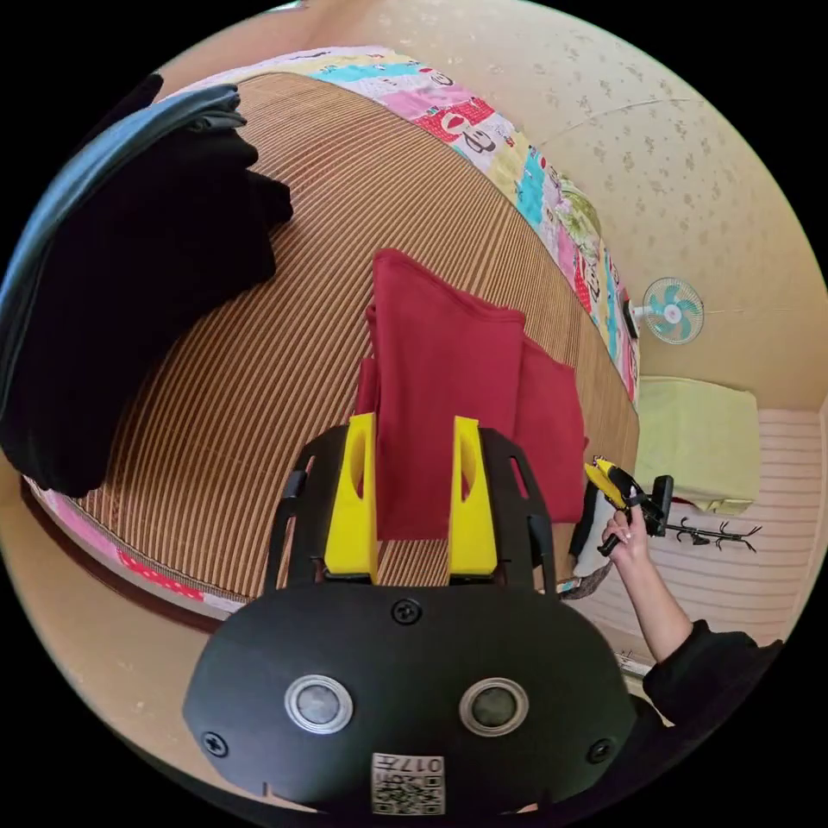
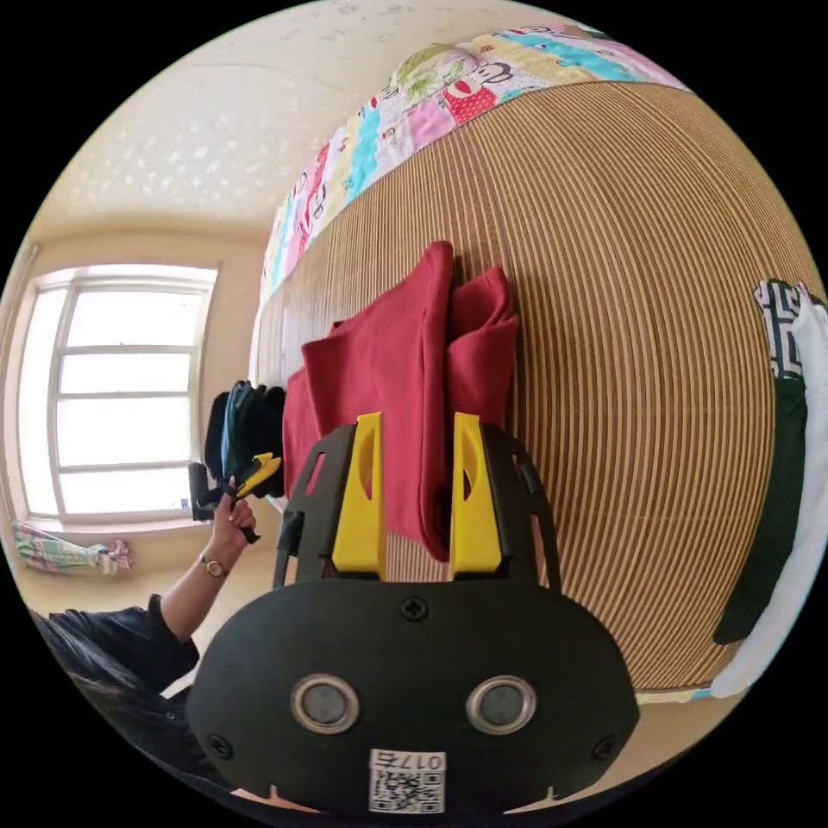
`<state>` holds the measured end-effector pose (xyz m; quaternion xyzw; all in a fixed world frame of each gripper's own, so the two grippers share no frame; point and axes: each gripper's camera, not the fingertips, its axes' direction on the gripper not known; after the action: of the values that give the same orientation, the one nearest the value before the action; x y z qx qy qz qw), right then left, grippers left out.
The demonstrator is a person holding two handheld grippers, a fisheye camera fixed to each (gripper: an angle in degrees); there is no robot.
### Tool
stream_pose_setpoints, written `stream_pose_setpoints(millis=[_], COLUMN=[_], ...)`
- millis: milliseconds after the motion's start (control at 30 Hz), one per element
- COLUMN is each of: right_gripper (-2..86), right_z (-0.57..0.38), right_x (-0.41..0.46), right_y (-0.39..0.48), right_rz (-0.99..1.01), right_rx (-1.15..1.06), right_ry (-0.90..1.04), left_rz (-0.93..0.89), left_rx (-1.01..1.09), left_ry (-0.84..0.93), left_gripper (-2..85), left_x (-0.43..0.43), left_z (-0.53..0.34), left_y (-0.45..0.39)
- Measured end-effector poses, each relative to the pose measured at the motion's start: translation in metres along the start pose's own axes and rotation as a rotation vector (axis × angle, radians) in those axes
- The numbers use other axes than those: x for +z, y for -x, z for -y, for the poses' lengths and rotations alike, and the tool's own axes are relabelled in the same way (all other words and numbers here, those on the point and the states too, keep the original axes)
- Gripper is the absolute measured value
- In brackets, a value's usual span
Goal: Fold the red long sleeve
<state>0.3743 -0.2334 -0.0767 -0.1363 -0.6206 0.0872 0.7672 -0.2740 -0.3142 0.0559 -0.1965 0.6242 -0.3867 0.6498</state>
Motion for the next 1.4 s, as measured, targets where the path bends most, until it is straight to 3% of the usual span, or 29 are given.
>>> stream_pose_setpoints(millis=[33,100,200,267,333,433,567,600,667,800,900,1033,1133,1233,1300,1400], right_gripper=[5.0,3.8,2.5,1.3,0.9,0.6,0.5,0.6,0.6,0.5,0.6,0.7,1.2,2.2,3.4,6.7], right_z=[-0.01,-0.027,-0.047,-0.052,-0.051,-0.036,0.005,0.011,0.021,0.006,-0.038,-0.096,-0.129,-0.152,-0.161,-0.173], right_x=[0.012,0.001,-0.007,-0.001,-0.013,-0.018,0.066,0.084,0.167,0.126,0.054,-0.004,-0.043,-0.08,-0.096,-0.113], right_y=[0.004,0.0,-0.029,-0.038,-0.023,0.052,0.141,0.142,0.116,0.108,0.075,-0.01,-0.064,-0.096,-0.109,-0.124], right_rz=[-0.024,-0.095,-0.074,-0.372,-0.428,-0.335,-0.433,-0.465,-0.624,-0.503,-0.244,-0.234,-0.205,-0.185,-0.124,0.029], right_rx=[-0.077,-0.07,0.086,0.243,0.263,0.0,-0.389,-0.399,-0.379,-0.262,-0.153,0.061,0.148,0.202,0.231,0.286], right_ry=[0.061,0.001,-0.07,-0.045,-0.137,-0.301,-0.137,-0.093,0.237,0.12,-0.049,0.003,0.04,0.034,0.018,-0.045], left_rz=[-0.003,-0.046,-0.191,-0.255,-0.284,-0.397,-0.619,-0.646,-0.604,-0.285,-0.12,-0.077,-0.189,-0.266,-0.215,-0.137], left_rx=[-0.01,-0.067,-0.185,-0.237,-0.284,-0.425,-0.547,-0.486,-0.306,0.351,0.758,0.97,1.026,0.913,0.662,0.393], left_ry=[0.022,0.007,-0.065,-0.054,-0.032,-0.041,-0.161,-0.195,-0.209,-0.092,0.005,0.123,0.221,0.265,0.166,0.169], left_gripper=[12.6,11.9,12.2,13.5,13.9,11.4,6.4,6.0,5.6,5.5,5.5,6.4,7.5,9.8,12.7,17.3], left_x=[0.008,0.02,0.028,0.043,0.061,0.089,0.094,0.082,0.057,0.025,0.064,0.147,0.196,0.216,0.212,0.22], left_z=[-0.006,-0.031,-0.054,-0.059,-0.061,-0.067,-0.081,-0.078,-0.066,-0.049,-0.082,-0.137,-0.169,-0.174,-0.162,-0.14], left_y=[0.005,0.025,0.05,0.059,0.065,0.081,0.093,0.082,0.046,-0.12,-0.232,-0.301,-0.319,-0.3,-0.245,-0.171])
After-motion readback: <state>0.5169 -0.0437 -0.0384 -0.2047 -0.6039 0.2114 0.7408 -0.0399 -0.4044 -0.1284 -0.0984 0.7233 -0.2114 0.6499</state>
